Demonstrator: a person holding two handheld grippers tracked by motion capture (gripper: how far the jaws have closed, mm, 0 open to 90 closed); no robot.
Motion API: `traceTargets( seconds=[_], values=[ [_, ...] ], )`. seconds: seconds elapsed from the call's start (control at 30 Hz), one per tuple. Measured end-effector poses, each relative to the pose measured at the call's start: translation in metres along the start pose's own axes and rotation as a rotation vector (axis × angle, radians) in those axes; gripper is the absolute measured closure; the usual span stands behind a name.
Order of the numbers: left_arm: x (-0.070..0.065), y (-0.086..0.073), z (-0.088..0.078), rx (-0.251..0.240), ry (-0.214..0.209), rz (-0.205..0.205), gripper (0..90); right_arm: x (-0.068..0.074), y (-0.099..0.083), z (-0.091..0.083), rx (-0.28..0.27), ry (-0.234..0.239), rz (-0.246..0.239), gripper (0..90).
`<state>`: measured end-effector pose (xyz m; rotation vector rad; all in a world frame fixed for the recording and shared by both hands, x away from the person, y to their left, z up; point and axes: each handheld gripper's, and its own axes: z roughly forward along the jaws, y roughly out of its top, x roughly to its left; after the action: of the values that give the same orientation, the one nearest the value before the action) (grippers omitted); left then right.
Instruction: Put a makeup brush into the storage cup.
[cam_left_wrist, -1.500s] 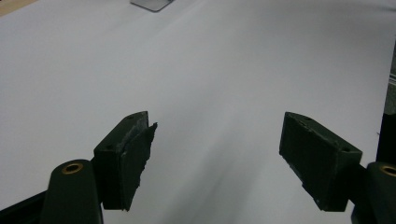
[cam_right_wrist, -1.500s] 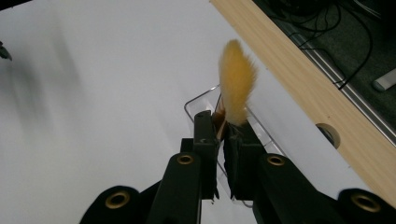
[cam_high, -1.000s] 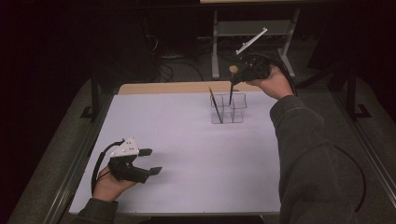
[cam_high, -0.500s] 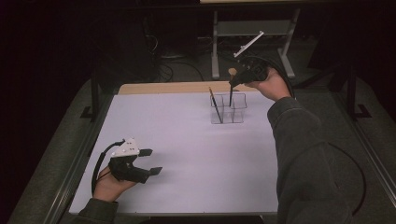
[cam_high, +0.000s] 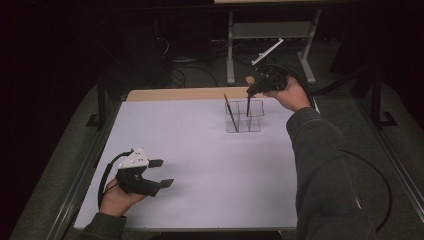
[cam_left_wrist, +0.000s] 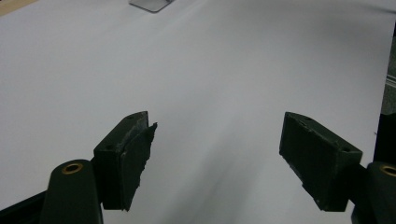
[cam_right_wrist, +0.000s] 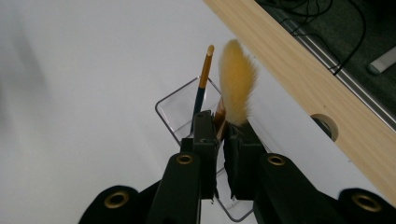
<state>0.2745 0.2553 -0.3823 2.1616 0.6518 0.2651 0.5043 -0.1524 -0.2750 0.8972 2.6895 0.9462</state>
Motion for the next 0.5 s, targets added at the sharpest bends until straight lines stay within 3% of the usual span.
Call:
traceTargets(
  seconds=[0.5],
  values=[
    [-0.0012, 0.0018, -0.0001, -0.012, 0.001, 0.012, 24.1, -0.0019, -0.0082, 0.0081, -0.003, 0.003, 0.012, 82.7]
  ],
)
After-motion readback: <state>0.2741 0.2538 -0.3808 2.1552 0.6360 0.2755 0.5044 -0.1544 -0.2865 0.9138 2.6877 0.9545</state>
